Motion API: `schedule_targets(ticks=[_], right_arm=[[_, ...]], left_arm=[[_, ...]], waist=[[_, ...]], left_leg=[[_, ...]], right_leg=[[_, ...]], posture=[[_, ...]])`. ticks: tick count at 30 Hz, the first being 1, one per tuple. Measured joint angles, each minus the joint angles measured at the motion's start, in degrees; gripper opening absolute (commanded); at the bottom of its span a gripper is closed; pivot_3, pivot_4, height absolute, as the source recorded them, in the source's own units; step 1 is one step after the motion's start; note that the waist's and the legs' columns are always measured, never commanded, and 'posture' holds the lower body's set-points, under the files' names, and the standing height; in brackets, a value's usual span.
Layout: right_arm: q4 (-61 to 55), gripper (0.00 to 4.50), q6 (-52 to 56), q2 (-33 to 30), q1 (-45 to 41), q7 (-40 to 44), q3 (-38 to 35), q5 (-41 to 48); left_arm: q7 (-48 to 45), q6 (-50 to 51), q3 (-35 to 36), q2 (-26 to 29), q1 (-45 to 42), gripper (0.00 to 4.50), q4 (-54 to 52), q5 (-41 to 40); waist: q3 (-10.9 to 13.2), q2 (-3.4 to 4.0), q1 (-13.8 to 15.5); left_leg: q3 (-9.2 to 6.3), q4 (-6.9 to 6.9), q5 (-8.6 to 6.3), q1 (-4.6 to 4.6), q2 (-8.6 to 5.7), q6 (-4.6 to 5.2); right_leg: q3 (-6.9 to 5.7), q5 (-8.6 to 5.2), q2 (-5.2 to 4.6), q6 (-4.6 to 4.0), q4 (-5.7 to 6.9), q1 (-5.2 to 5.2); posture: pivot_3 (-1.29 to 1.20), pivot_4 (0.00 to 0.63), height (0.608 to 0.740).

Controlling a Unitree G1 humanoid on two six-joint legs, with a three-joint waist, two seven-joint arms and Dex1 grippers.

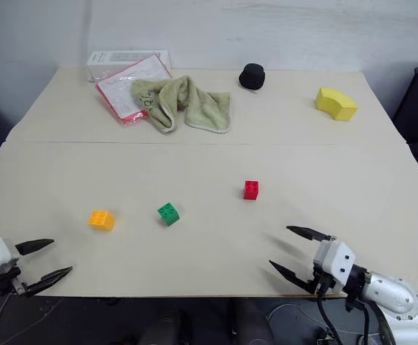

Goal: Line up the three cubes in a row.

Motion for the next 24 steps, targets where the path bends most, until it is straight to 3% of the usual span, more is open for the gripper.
schedule_targets(ticks=[7, 13, 19, 24], right_arm=[[-1.14, 4.5, 0.28, 0.31, 2.78, -1.61, -0.93, 0.43], [-4.73, 4.5, 2.36, 3.3, 13.23, -6.33, -8.93, 2.51], [-4.22, 4.5, 1.17, 11.39, 20.5, -12.43, -13.53, 1.53], [-8.13, 4.5, 6.25, 16.44, 15.4, -20.46, -10.19, 1.03]], left_arm=[[-0.85, 3.13, 0.29, 0.15, -1.58, 4.46, 0.07, -1.62], [-3.77, 13.17, 1.04, 4.03, -9.87, 4.46, -1.28, -8.95], [-6.37, 16.17, -6.9, 4.03, -17.23, 4.46, -9.29, -10.51], [-7.02, 14.12, -12.42, 2.5, -22.76, 4.46, -10.15, -9.12]], waist=[[0.0, 0.0, 0.03], [-0.03, -0.03, 1.48], [-0.05, 0.05, 1.07], [-0.03, 0.07, -0.58]], left_leg=[[0.0, -0.01, 0.0, -0.01, 0.0, -0.01], [-0.06, 0.01, 0.0, -0.01, 0.0, -0.05], [0.01, -0.03, -0.07, 0.04, 0.03, -0.2], [0.14, 0.01, 0.04, 0.07, 0.03, -0.33]], right_leg=[[0.0, 0.0, 0.0, 0.0, 0.0, -0.01], [-0.05, 0.0, -0.01, -0.01, 0.0, 0.02], [0.05, 0.0, 0.02, 0.0, 0.0, 0.05], [0.24, -0.01, 0.07, -0.02, 0.33, 0.02]], posture=[[0.0, 0.15, 0.74], [0.0, 0.15, 0.74], [0.0, 0.15, 0.74], [0.0, 0.15, 0.74]])
